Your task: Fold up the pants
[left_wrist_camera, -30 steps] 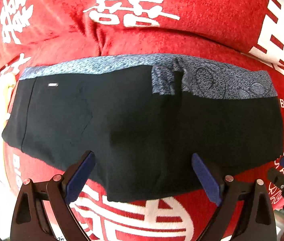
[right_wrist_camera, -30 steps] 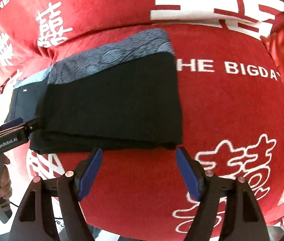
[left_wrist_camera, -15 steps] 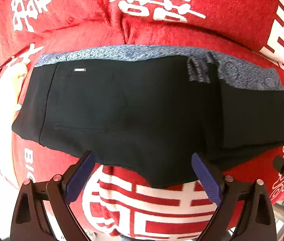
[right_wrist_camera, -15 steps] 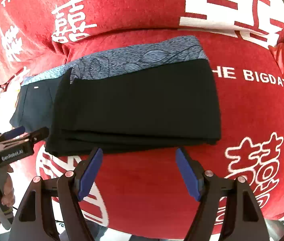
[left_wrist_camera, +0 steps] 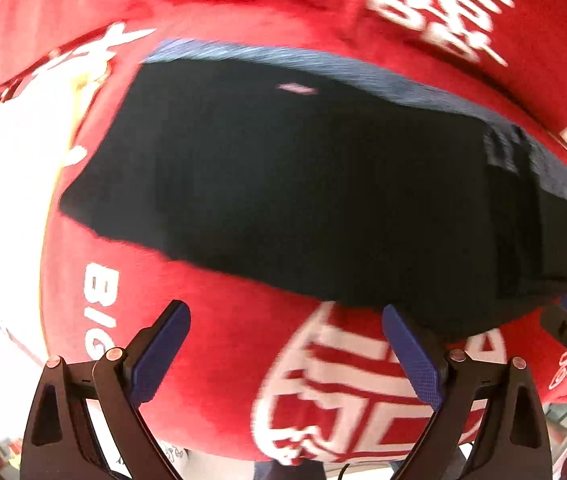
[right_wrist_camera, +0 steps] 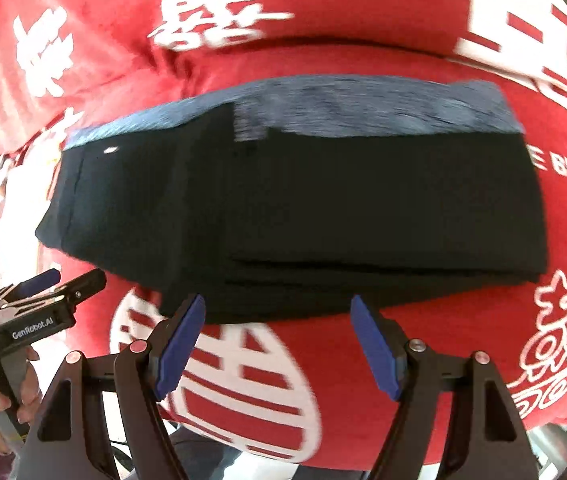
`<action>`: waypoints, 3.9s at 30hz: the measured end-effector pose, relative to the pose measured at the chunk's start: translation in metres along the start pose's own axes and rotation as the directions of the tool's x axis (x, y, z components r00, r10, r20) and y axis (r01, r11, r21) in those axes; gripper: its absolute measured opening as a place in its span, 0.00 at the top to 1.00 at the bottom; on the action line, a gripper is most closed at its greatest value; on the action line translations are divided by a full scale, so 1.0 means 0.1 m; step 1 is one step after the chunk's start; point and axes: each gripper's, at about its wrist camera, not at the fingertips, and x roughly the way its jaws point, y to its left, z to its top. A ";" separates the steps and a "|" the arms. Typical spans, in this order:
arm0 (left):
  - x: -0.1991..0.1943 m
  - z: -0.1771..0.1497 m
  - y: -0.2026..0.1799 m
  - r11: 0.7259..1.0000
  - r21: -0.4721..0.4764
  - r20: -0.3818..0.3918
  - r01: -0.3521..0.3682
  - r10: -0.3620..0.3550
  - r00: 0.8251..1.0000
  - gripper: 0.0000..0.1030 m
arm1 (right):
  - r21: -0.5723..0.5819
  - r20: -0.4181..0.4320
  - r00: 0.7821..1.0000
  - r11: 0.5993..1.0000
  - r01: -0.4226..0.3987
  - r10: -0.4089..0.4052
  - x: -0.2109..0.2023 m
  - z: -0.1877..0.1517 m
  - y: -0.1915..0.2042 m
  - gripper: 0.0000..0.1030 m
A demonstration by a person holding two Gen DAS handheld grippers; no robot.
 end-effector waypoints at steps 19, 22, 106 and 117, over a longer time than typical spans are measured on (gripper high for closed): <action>0.19 0.17 1.20 0.953 -0.294 0.063 0.072 -0.056 0.996 0.05 | -0.206 -0.141 0.990 0.978 -0.018 -0.011 0.36 0.09 0.84 0.24; 0.25 0.17 1.27 0.912 -0.334 0.128 0.238 -0.206 0.970 0.05 | -0.205 -0.147 0.989 0.979 -0.021 -0.010 0.38 0.11 0.86 0.24; -1.10 0.05 -0.91 0.947 0.316 0.487 -0.061 -0.106 0.867 0.55 | -0.147 -0.304 0.774 0.775 -0.614 0.556 -0.23 1.53 1.02 0.80; -1.36 -0.21 -2.30 0.857 0.514 0.461 -0.043 -0.233 0.856 0.55 | -0.017 -0.046 0.745 0.745 -0.667 0.665 -0.83 1.26 -0.73 0.78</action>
